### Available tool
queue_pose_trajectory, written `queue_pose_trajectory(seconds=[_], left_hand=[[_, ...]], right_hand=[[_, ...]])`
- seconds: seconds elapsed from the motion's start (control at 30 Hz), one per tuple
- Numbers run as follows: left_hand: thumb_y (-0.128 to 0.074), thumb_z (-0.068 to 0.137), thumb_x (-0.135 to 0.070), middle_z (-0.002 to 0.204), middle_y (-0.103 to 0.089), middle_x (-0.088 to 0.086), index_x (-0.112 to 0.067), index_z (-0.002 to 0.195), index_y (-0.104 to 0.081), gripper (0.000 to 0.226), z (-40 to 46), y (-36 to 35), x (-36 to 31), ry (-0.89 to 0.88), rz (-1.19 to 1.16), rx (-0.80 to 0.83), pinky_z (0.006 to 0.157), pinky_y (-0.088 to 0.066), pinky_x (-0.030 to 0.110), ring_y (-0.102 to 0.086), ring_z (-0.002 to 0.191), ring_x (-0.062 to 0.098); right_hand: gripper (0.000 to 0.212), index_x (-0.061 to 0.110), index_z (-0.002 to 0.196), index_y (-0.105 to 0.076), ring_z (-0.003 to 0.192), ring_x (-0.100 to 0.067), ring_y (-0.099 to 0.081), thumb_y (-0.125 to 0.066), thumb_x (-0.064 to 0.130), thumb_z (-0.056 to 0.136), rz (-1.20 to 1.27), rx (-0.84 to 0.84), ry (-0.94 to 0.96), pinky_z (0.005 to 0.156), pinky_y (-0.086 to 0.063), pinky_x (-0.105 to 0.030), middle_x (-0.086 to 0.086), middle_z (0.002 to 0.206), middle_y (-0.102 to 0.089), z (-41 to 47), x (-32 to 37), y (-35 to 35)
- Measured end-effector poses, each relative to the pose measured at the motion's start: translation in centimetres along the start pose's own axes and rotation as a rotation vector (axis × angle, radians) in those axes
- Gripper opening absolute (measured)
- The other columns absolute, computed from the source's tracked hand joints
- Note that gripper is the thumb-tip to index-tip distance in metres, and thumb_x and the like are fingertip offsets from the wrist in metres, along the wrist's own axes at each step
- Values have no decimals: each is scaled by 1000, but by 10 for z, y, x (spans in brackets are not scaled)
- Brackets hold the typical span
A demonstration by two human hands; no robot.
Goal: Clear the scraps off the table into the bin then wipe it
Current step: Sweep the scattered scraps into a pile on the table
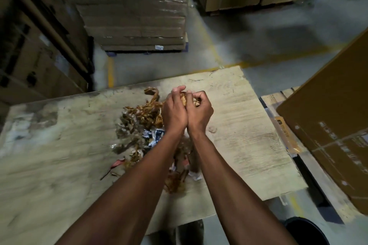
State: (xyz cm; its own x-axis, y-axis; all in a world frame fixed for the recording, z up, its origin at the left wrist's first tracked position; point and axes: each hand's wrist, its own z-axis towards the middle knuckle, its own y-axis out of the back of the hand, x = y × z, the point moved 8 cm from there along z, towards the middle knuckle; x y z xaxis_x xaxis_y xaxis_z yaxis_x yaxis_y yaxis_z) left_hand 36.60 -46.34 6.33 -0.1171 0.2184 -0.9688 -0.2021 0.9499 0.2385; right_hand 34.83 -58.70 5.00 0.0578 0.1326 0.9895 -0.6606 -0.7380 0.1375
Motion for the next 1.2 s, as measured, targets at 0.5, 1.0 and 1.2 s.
queue_pose_trajectory(seconds=[0.5,1.0,1.2], left_hand=[[-25,118,-40,175,-32,-11,-37,159,-51,48,27,97,123,105,463,-19,132,9,55,-14,165,11],[-24,116,-48,180,-7,-14,-39,170,-24,54,30,84,161,22,657,99,135,3,50,0,166,5],[-28,117,-46,180,-15,-13,-37,168,-32,52,32,84,162,18,644,128,134,-2,51,-5,166,7]], right_hand=[[18,20,119,-71,154,-34,-41,-58,22,107,-415,461,243,129,-25,-61,-6,140,-67,-73,-59,-114],[72,23,163,-44,149,-25,-47,-8,53,107,-921,539,371,129,-24,-51,-7,159,-54,-80,-111,-124],[65,32,171,-23,147,-32,-47,-21,54,110,-940,486,363,124,-32,-52,-15,164,-44,-80,-108,-123]])
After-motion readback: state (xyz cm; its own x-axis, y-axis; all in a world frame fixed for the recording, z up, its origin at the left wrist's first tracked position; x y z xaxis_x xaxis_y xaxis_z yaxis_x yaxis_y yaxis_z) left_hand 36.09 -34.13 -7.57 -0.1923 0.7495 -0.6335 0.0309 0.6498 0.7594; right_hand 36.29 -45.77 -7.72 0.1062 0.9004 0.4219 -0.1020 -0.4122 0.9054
